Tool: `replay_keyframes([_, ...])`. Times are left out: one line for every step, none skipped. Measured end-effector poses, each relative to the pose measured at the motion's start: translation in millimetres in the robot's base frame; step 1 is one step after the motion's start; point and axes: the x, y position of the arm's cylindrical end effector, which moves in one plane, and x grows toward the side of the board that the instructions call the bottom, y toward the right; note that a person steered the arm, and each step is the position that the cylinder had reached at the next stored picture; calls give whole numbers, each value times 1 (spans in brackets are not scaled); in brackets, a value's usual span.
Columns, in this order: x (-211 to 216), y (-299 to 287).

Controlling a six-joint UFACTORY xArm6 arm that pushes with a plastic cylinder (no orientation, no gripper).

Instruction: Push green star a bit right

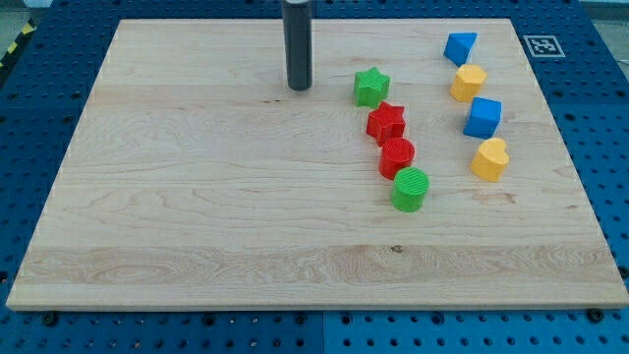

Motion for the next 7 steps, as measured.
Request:
replay_keyframes([2, 2])
replay_keyframes([2, 2])
replay_keyframes([2, 2])
replay_keyframes([2, 2])
replay_keyframes([2, 15])
replay_keyframes([2, 38])
replay_keyframes([2, 60])
